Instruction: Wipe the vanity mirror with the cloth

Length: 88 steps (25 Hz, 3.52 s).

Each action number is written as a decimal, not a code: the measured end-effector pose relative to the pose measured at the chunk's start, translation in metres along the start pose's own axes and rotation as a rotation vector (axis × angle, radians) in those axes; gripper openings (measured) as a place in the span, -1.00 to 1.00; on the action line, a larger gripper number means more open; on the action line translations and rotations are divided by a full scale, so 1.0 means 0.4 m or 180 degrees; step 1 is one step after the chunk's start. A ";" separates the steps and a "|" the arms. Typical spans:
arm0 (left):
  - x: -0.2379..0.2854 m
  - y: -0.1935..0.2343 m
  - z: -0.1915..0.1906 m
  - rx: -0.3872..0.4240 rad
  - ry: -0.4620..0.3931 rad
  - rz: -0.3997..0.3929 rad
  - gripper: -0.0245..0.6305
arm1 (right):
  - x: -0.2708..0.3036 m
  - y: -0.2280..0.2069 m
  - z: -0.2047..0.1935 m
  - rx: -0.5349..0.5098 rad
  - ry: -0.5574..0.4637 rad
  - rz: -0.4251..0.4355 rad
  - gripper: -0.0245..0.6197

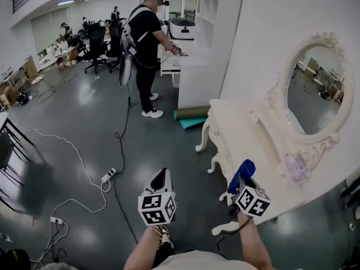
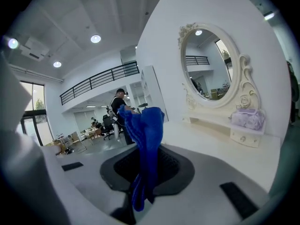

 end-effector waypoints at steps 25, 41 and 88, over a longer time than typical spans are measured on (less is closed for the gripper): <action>0.499 0.175 0.100 0.0257 0.0467 -0.1001 -0.92 | 0.221 -0.005 0.083 0.0432 -0.0295 -0.1214 -0.72; 1.027 -0.062 0.124 0.0453 0.0588 -0.1419 -0.92 | 0.583 -0.271 0.248 0.0655 -0.0316 -0.1441 -0.72; 1.649 -1.098 0.216 0.1065 0.0742 -0.4772 -0.92 | 0.655 -0.569 0.721 0.0023 -0.0514 -0.2875 -0.72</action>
Point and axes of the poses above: the fingertips, and each gripper's own axes: x forward along the fingers, y to its left, z out of its top, the point moved 6 cm from there along -x, backward along the fingers, and after that the axes turned 5 degrees about -z, right-handed, at the moved point
